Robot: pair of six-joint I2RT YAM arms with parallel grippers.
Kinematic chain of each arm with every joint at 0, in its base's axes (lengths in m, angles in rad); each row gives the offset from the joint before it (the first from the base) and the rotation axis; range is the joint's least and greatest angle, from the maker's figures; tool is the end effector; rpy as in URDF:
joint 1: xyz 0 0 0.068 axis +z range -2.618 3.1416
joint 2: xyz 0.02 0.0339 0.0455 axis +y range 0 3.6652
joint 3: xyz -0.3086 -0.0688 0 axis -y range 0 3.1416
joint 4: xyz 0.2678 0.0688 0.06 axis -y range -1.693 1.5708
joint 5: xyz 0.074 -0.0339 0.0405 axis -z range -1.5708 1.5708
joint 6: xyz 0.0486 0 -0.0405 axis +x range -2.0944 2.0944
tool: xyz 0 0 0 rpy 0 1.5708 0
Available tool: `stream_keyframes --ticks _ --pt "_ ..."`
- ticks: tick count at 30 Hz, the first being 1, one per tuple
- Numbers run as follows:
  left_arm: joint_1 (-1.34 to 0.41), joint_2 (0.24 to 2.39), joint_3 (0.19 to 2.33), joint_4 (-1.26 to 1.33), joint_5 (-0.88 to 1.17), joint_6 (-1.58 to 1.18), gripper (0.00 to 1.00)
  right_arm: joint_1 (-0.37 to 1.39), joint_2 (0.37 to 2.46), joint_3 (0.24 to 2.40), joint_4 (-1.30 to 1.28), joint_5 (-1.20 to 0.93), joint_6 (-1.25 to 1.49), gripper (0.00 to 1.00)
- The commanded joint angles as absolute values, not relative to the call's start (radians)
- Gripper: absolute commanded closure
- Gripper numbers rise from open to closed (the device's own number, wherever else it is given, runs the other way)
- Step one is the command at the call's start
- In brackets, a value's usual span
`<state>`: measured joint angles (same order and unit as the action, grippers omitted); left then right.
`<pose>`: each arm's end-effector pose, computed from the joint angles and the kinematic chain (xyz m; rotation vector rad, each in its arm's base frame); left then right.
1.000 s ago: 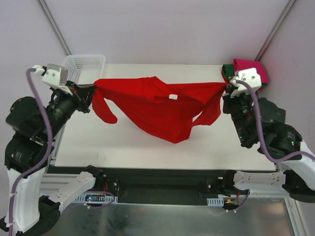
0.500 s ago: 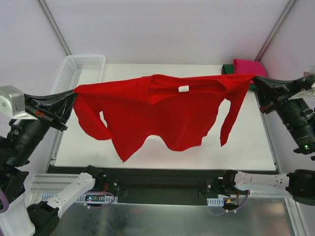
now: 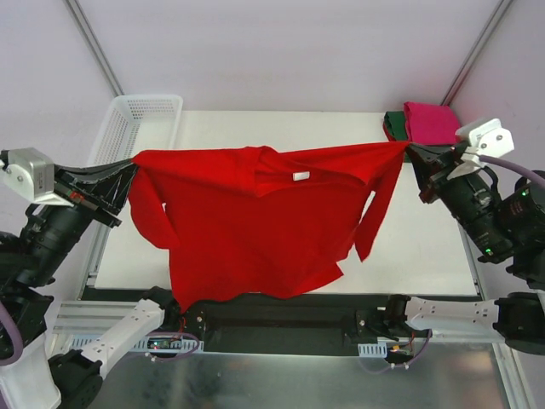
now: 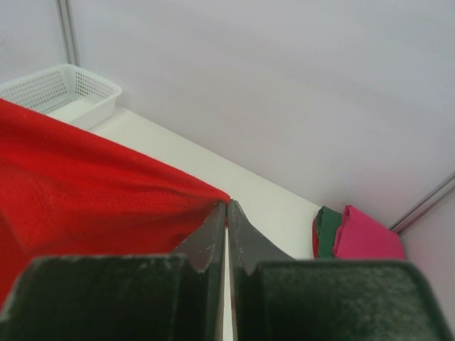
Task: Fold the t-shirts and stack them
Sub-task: Flatten out the tshirt
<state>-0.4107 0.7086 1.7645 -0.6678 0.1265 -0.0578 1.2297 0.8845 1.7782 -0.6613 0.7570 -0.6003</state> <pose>-0.0222 0.0030 0.6232 0.3206 1.1561 -0.4864 0.0488 0.0377 0.6237 -0.6090 1.2635 0.0165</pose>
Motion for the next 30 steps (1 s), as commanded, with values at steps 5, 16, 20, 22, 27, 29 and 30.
stream_keyframes --ticks 5,16,20,22,27,29,30 --pt "-0.399 0.733 1.862 -0.609 0.181 -0.047 1.00 1.227 0.875 1.901 -0.718 0.709 -0.578 0.99" --pt "-0.399 0.571 1.844 -0.620 0.209 -0.120 1.00 1.226 0.752 1.902 -0.782 0.489 -0.505 0.99" --pt "-0.399 0.618 1.832 -0.609 0.163 -0.068 1.00 1.226 0.749 1.827 -0.695 0.607 -0.572 0.99" --pt "-0.399 0.673 1.800 -0.580 0.152 -0.037 1.00 1.227 0.765 1.781 -0.635 0.704 -0.621 0.99" --pt "-0.399 0.839 1.695 -0.411 0.138 -0.009 1.00 1.224 0.839 1.642 -0.418 0.922 -0.721 0.99" --pt "-0.399 0.926 1.669 -0.359 0.143 0.021 1.00 1.200 0.886 1.586 -0.381 0.960 -0.716 0.99" --pt "-0.399 0.957 1.648 -0.319 0.147 0.026 1.00 1.183 0.900 1.571 -0.380 0.962 -0.698 0.99"
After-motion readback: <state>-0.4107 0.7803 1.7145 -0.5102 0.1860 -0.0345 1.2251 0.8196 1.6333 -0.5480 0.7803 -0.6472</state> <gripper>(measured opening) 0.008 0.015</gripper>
